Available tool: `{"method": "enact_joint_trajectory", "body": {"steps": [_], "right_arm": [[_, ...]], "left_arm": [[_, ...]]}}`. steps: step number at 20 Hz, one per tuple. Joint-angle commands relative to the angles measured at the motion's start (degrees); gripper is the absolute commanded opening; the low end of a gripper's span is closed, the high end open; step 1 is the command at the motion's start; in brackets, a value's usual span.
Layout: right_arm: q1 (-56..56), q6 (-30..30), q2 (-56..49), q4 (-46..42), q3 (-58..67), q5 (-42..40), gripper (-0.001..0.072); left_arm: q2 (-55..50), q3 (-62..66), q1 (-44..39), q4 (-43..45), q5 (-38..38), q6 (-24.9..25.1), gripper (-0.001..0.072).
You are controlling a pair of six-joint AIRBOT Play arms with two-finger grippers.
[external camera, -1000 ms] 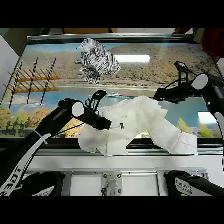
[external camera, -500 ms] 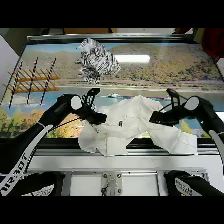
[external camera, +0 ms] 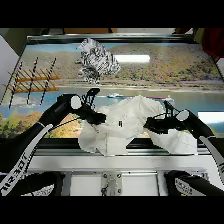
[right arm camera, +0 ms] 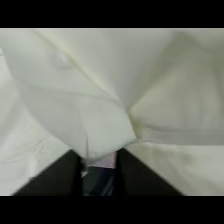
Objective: Fold the clothes and pants, and hang the long-sleeved shirts on hangers.
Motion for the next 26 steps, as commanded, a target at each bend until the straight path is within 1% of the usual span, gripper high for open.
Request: {"method": "enact_joint_trajectory", "body": {"steps": [1,2,4,5,7,9,12,13,14,15,16,19,21,24,26], "right_arm": [[0.2,-5.0,-0.1,2.2,1.1,0.5,0.0019],[-0.2,-5.2,1.3,0.2,3.2,3.6,0.0012],[-0.7,-5.0,4.7,-6.7,10.5,11.8,0.0011],[-0.6,-3.7,6.8,-9.9,15.1,16.8,0.0011],[-0.5,-1.2,10.8,-12.5,22.7,24.4,0.0011],[-0.5,1.6,15.1,-13.0,26.0,25.6,0.0011],[-0.5,5.0,18.8,-15.3,26.1,26.1,0.0011],[-0.5,5.0,19.1,-15.6,26.1,26.0,0.0011],[-0.5,5.0,19.1,-16.0,26.1,26.1,0.0011],[-0.5,5.0,18.8,-15.9,26.1,26.0,0.0011],[-0.5,5.0,18.6,-15.9,26.1,26.1,0.0011],[-0.5,5.0,18.3,-15.9,25.7,26.2,0.0012],[-0.5,5.0,18.3,-15.9,25.1,26.2,0.0011],[-0.5,5.0,18.3,-15.9,24.5,26.6,0.0011],[-0.5,5.0,18.3,-16.0,24.4,26.9,0.0012]], "left_arm": [[0.5,0.1,0.5,0.0,-0.5,0.6,0.0011],[2.0,0.2,1.2,0.0,-0.6,0.8,0.0011],[6.2,2.3,2.8,0.0,-1.5,0.9,0.0011],[8.8,3.7,3.4,-0.1,-2.1,0.9,0.0011],[13.4,4.8,2.9,-0.1,-3.0,0.9,0.0011],[16.4,3.5,0.5,0.0,-3.9,0.8,0.0011],[18.0,-3.9,-4.3,0.0,-1.7,0.6,0.0012],[17.6,-5.9,-5.2,0.0,-0.3,-0.4,0.0113],[16.7,-6.3,-5.6,0.0,0.4,-1.5,0.0453],[15.6,-5.4,-5.5,0.1,0.6,-3.3,0.0642],[14.4,-3.8,-5.0,0.5,0.4,-3.5,0.0623],[10.1,-0.7,-4.3,0.4,1.2,-3.5,0.0622],[6.0,-0.1,-5.7,0.7,1.5,-3.4,0.0622],[-0.7,1.6,-6.0,4.4,2.2,-3.3,0.0622],[-3.7,3.1,-4.5,5.0,1.9,-3.3,0.0622]]}}
